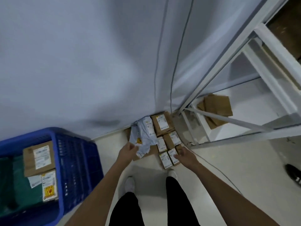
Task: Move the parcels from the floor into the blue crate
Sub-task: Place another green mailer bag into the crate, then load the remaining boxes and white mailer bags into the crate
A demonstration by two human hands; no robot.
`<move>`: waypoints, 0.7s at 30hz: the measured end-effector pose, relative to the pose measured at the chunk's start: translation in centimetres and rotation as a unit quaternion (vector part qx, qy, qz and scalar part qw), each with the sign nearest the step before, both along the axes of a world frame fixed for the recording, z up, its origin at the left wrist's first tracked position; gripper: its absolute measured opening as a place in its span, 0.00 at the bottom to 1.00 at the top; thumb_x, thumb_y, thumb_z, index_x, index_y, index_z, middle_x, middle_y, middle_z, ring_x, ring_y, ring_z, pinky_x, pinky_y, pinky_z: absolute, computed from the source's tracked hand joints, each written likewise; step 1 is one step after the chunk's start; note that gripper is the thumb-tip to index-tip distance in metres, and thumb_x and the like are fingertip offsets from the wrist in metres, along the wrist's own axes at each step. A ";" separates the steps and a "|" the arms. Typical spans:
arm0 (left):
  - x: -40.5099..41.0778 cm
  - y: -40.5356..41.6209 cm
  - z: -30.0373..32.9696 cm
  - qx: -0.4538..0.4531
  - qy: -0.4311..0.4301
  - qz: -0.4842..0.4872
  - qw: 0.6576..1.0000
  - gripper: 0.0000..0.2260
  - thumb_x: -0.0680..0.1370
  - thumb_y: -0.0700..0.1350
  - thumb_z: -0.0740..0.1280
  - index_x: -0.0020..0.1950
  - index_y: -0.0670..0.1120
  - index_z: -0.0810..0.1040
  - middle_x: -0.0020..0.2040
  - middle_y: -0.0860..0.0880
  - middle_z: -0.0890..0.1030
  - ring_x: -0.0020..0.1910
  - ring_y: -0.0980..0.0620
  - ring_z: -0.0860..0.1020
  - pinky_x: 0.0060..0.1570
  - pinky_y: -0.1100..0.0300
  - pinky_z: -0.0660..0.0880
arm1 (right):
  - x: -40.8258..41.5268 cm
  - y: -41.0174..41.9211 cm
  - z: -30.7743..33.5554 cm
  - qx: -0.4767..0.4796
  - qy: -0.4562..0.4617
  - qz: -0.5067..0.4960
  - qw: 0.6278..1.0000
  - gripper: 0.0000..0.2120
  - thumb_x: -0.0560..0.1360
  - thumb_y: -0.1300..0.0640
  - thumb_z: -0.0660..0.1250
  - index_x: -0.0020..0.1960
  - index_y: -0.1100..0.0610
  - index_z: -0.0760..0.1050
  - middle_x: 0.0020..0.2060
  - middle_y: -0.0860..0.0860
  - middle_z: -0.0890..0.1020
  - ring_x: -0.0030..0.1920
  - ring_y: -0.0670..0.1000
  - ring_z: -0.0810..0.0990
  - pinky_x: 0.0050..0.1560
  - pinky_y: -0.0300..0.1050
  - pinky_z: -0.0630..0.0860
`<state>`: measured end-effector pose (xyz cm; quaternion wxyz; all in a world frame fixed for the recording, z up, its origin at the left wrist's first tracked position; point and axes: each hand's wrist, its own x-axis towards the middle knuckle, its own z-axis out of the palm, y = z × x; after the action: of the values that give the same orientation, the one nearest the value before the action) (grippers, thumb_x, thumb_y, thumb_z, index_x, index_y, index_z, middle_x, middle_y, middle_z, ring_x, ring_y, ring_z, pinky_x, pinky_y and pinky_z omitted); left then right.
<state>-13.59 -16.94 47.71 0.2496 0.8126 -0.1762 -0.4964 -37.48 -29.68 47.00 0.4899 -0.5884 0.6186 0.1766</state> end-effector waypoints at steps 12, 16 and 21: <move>-7.6 -10.7 -14.6 -0.013 0.042 0.047 0.998 0.07 0.77 0.46 0.66 0.46 0.43 0.72 0.43 0.49 0.76 0.43 0.53 0.73 0.37 0.68 0.66 | -1.8 -11.2 -14.3 -0.009 0.002 0.068 0.998 0.25 0.76 0.51 0.67 0.70 0.55 0.67 0.66 0.54 0.75 0.64 0.53 0.75 0.58 0.42 0.71; -7.2 -14.8 -23.1 -0.020 0.061 0.046 0.997 0.05 0.80 0.44 0.62 0.53 0.44 0.73 0.44 0.50 0.75 0.40 0.57 0.73 0.36 0.67 0.67 | -0.6 -14.4 -23.9 -0.032 -0.003 0.054 0.998 0.25 0.76 0.50 0.67 0.70 0.54 0.68 0.67 0.53 0.74 0.63 0.53 0.75 0.52 0.37 0.65; -5.7 -18.4 -34.1 -0.019 0.075 0.096 0.992 0.05 0.79 0.40 0.58 0.54 0.44 0.70 0.45 0.48 0.75 0.47 0.50 0.73 0.39 0.63 0.68 | 2.3 -18.1 -34.9 -0.042 -0.004 0.069 0.997 0.27 0.79 0.51 0.63 0.75 0.54 0.61 0.72 0.53 0.67 0.70 0.55 0.68 0.55 0.34 0.62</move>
<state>-19.33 -35.37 13.65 0.3239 0.7815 -0.0876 -0.5260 -35.22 -47.81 12.11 0.4537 -0.6509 0.5810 0.1814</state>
